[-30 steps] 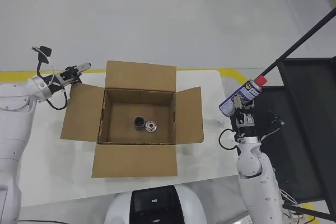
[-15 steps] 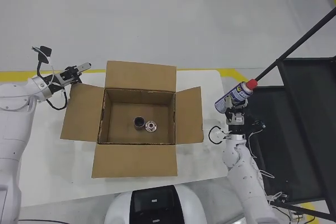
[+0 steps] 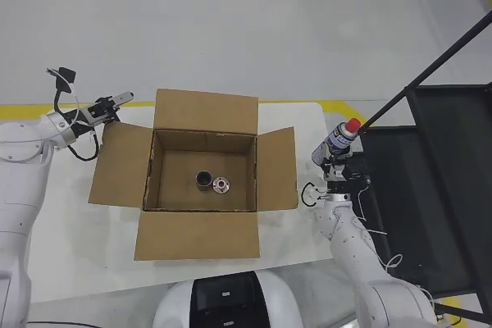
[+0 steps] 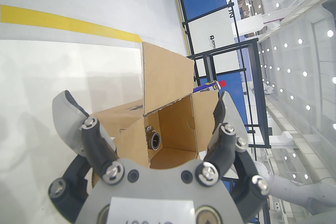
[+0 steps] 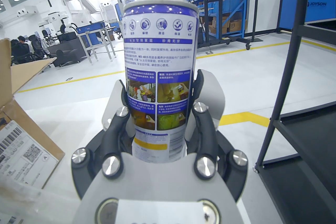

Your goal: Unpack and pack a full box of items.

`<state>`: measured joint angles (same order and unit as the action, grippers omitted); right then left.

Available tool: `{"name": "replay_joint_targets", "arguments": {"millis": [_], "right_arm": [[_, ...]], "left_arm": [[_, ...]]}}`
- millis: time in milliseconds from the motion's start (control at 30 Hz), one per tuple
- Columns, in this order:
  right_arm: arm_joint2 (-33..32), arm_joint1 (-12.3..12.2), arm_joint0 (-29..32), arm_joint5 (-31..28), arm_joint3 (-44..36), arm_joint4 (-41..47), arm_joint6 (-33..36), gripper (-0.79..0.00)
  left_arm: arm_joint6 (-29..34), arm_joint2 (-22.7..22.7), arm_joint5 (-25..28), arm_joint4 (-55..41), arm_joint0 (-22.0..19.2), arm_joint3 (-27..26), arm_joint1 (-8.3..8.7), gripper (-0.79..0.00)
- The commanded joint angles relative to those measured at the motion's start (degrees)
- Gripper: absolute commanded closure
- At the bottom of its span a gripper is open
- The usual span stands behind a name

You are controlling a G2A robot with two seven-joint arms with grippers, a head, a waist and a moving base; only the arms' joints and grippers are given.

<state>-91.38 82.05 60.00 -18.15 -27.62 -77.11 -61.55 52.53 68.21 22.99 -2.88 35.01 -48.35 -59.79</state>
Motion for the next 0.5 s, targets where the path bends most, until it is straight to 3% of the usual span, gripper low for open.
{"name": "replay_joint_targets", "arguments": {"millis": [0,467], "right_arm": [[0.4,-0.1,-1.1,0.7,2.5,-0.6,-0.3,0.000],[1.7,-0.5,-4.7,2.5,8.8,-1.7,-2.5,0.000]], "left_arm": [[0.0,0.0,0.0,0.0,0.0,0.0,0.00,-0.785],[0.0,0.0,0.0,0.0,0.0,0.0,0.00,-0.785]]}}
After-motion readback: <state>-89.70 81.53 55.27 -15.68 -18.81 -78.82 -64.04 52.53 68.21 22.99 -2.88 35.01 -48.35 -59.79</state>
